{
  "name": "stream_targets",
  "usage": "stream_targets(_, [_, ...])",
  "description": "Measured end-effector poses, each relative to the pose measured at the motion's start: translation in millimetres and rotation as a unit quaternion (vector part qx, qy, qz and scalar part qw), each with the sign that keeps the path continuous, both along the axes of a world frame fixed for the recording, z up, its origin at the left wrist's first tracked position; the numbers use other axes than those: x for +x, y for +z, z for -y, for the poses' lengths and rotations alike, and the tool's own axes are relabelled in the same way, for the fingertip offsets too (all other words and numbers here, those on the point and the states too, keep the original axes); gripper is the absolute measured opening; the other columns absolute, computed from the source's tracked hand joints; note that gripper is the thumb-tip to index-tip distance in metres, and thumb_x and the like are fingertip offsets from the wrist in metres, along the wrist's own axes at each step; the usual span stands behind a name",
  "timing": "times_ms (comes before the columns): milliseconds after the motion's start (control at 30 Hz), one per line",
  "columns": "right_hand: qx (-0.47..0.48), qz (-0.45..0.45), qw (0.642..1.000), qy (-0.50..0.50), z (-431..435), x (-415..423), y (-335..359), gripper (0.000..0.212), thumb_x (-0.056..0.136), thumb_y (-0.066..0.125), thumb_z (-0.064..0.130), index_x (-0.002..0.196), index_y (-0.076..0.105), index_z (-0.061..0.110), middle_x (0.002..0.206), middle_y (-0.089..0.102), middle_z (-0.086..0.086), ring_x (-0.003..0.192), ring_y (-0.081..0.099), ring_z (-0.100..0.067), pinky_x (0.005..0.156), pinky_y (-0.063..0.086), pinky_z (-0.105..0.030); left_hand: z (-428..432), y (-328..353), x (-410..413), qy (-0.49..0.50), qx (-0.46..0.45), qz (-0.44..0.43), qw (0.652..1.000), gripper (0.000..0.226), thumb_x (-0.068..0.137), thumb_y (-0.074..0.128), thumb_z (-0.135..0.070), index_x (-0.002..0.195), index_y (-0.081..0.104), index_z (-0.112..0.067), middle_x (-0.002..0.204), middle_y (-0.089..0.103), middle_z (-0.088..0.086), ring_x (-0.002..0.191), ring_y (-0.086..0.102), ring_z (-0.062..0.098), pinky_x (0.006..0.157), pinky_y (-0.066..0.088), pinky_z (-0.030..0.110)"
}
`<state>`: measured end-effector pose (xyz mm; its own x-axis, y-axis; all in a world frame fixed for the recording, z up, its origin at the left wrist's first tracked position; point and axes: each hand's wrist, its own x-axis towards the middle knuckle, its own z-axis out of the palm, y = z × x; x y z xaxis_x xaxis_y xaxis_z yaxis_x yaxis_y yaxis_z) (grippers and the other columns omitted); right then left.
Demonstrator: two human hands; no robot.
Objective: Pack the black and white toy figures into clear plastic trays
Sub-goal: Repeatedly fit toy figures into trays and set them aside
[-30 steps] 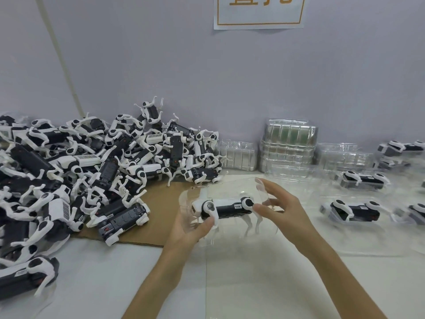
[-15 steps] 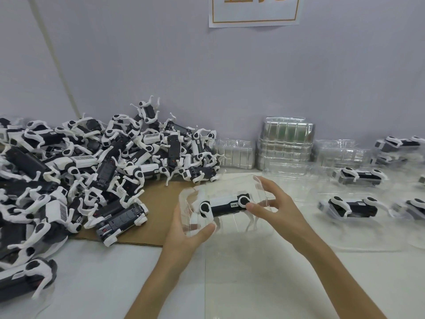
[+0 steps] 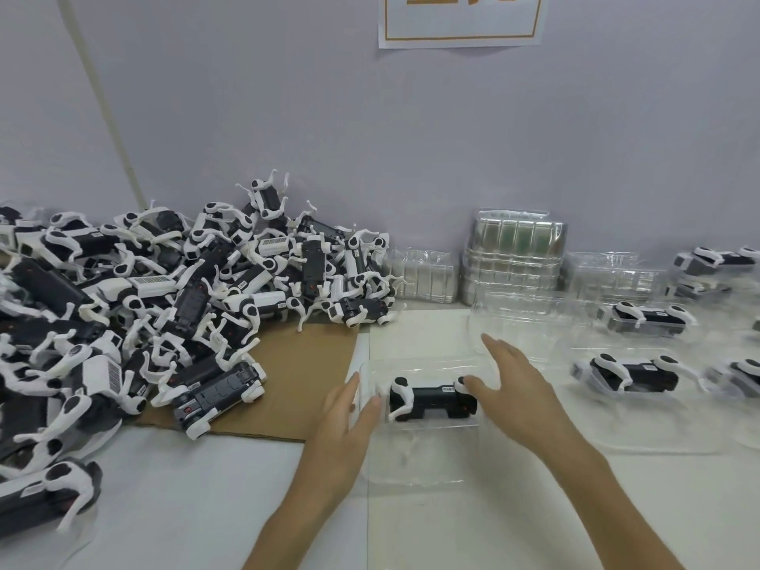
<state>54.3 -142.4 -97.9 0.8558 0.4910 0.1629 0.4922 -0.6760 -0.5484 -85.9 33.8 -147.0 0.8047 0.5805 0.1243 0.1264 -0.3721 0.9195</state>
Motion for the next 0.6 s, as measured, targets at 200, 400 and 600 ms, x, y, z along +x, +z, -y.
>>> stream_targets(200, [-0.033,0.142,0.960,0.238,-32,-59,-9,0.059,0.094,0.037,0.062,0.151,0.027,0.046,0.163,0.018,0.016,0.149,0.013,-0.005,0.119,0.012,-0.033,-1,3,1,-0.004,-0.099,0.025,0.995,0.038,0.105,0.026,-0.042,0.128,0.056,-0.038,0.125,0.058,-0.017,0.104,0.064,0.005,0.092,0.045,0.021])
stream_targets(400, [-0.119,0.139,0.971,0.153,-23,-34,-16,0.062,0.095,0.045,0.056,0.151,0.023,0.044,0.157,0.031,0.015,0.151,0.010,-0.009,0.116,0.020,-0.038,0,8,0,0.005,-0.114,0.030,0.993,0.035,0.107,0.028,-0.032,0.124,0.059,-0.032,0.127,0.059,-0.016,0.100,0.067,0.008,0.078,0.045,0.016])
stream_targets(600, [-0.061,0.070,0.995,0.048,-6,-6,-3,0.044,0.091,0.055,0.051,0.134,0.049,0.045,0.127,0.054,0.016,0.130,0.043,-0.008,0.107,0.026,-0.036,0,5,-1,0.001,-0.103,0.016,0.995,0.031,0.107,0.032,-0.032,0.117,0.060,-0.037,0.132,0.057,-0.012,0.102,0.068,0.010,0.101,0.046,0.031])
